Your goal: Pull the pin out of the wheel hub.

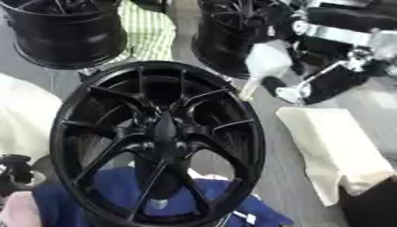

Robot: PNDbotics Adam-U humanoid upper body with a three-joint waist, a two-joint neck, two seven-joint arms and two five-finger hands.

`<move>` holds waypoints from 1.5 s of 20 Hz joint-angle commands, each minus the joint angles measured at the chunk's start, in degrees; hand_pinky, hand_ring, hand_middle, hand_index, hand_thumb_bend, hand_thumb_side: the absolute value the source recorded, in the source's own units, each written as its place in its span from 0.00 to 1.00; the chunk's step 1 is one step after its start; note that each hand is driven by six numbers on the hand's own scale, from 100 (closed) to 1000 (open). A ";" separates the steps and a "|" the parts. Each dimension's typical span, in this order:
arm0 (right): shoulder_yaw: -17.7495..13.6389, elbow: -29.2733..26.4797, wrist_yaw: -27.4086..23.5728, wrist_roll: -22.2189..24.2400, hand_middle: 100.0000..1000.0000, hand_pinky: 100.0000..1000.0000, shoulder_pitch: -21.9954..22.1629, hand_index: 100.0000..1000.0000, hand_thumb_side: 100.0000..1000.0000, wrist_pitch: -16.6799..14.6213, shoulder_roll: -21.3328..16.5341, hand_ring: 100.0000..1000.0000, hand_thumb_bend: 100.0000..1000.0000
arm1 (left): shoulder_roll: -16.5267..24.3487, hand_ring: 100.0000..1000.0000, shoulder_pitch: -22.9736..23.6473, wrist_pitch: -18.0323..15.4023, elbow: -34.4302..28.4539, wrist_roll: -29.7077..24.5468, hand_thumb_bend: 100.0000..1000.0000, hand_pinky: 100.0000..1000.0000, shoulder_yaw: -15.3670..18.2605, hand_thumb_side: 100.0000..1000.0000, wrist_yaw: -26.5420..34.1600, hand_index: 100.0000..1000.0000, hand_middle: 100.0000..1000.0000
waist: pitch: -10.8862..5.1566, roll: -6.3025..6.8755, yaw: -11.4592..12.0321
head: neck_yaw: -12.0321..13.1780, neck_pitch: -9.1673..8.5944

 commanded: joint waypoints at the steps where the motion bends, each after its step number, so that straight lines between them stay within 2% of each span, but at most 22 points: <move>1: -5.16 0.18 4.92 -6.59 0.65 0.40 6.21 0.79 0.00 3.46 5.43 0.54 0.25 | 1.15 0.58 -0.22 0.01 -1.35 0.70 0.00 0.63 0.75 0.66 0.66 0.71 0.53 | -0.37 0.56 -0.27 | 0.65 -1.10; 2: -6.05 1.13 5.99 -8.58 0.68 0.42 8.52 0.81 0.02 4.25 8.23 0.56 0.26 | 1.12 0.58 -0.22 0.01 -1.34 0.82 0.00 0.63 0.84 0.66 0.75 0.71 0.53 | -0.33 0.69 -0.34 | 0.72 -1.18; 3: -6.65 2.25 6.69 -10.36 0.80 0.57 10.12 0.87 0.15 4.72 10.44 0.70 0.38 | 1.10 0.58 -0.20 0.01 -1.30 0.91 0.00 0.63 0.90 0.66 0.80 0.70 0.53 | -0.32 0.81 -0.41 | 0.75 -1.24; 5: -8.18 6.05 7.25 -14.83 0.86 0.63 12.78 0.89 0.21 5.64 15.79 0.76 0.42 | 1.04 0.58 -0.17 -0.03 -1.17 1.12 0.00 0.63 1.05 0.65 0.93 0.70 0.53 | -0.32 1.15 -0.56 | 0.70 -1.45; 9: -10.18 12.10 6.69 -25.29 0.84 0.57 14.63 0.86 0.21 4.49 24.54 0.72 0.45 | 0.86 0.58 -0.17 -0.24 -0.92 1.34 0.00 0.63 1.23 0.65 1.17 0.70 0.53 | -0.28 1.75 -0.72 | 0.70 -1.62; 14: -10.14 18.13 3.92 -38.56 0.72 0.43 14.18 0.81 0.14 1.10 32.21 0.56 0.42 | 0.71 0.58 -0.21 -0.53 -0.68 1.42 0.00 0.63 1.30 0.65 1.36 0.70 0.53 | -0.14 2.19 -0.76 | 0.44 -1.62; 17: -8.68 21.12 1.24 -45.27 0.67 0.38 13.37 0.79 0.11 -1.49 35.65 0.50 0.40 | 0.61 0.58 -0.32 -0.62 -0.71 1.44 0.00 0.63 1.30 0.65 1.45 0.70 0.53 | 0.04 2.36 -0.64 | 0.36 -1.58; 19: -7.37 22.98 -0.02 -47.89 0.66 0.38 12.89 0.79 0.09 -3.00 37.15 0.50 0.39 | 0.54 0.58 -0.38 -0.60 -0.75 1.40 0.00 0.63 1.26 0.65 1.53 0.70 0.53 | 0.06 2.39 -0.54 | 0.08 -1.40; 24: -5.58 27.40 -2.59 -51.94 0.62 0.35 11.53 0.77 0.07 -5.67 40.03 0.46 0.37 | 0.33 0.58 -0.50 -0.50 -0.74 1.30 0.00 0.63 1.19 0.65 1.60 0.70 0.53 | -0.03 2.52 -0.42 | -0.10 -1.43; 30: -4.87 30.81 -4.34 -55.77 0.60 0.34 10.31 0.77 0.06 -7.52 40.90 0.45 0.37 | 0.37 0.58 -0.49 -0.68 -0.58 1.35 0.00 0.63 1.21 0.65 1.48 0.70 0.53 | -0.15 2.57 -0.45 | -0.84 -1.40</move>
